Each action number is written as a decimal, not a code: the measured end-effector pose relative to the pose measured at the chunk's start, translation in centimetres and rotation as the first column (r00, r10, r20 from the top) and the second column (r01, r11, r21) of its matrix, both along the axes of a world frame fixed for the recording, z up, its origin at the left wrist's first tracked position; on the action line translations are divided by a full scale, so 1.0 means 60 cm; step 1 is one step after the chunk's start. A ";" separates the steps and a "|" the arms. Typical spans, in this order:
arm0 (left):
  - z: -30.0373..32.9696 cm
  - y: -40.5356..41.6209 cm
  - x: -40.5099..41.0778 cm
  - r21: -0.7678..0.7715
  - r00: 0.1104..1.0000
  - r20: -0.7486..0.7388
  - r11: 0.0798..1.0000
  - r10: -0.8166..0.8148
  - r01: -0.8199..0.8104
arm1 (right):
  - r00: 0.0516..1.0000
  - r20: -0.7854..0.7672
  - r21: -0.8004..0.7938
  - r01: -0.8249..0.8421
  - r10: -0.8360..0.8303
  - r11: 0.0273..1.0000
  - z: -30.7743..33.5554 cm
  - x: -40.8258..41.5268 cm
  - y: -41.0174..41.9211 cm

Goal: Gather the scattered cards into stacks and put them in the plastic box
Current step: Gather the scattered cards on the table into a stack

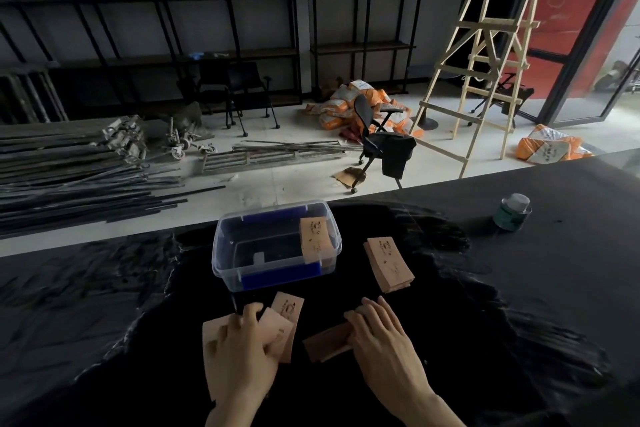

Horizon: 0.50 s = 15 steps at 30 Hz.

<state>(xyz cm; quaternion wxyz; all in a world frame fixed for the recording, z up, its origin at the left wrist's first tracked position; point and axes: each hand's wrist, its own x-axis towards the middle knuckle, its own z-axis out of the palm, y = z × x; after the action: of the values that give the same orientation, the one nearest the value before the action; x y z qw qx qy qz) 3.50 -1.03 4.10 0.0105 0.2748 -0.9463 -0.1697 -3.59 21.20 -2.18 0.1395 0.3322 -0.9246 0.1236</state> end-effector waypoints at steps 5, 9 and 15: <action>0.009 0.018 -0.035 0.234 0.939 -0.283 0.935 -0.197 0.267 | 1.000 0.015 -0.005 0.011 -0.011 1.000 0.001 0.000 0.000; -0.001 0.071 -0.062 0.351 0.878 -0.258 0.808 -0.403 0.474 | 0.991 0.091 -0.169 0.112 -0.098 0.979 0.007 0.010 -0.012; -0.026 0.107 -0.064 0.513 0.872 -0.454 0.747 -0.181 0.422 | 0.997 0.065 -0.058 -0.031 0.035 0.998 0.008 0.006 -0.003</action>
<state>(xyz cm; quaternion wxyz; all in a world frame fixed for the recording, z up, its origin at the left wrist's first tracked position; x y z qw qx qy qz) -0.34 5.42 2.54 0.0762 0.0663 -0.8556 -0.5077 -3.21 21.04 -1.67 0.1165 0.3391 -0.9192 0.1630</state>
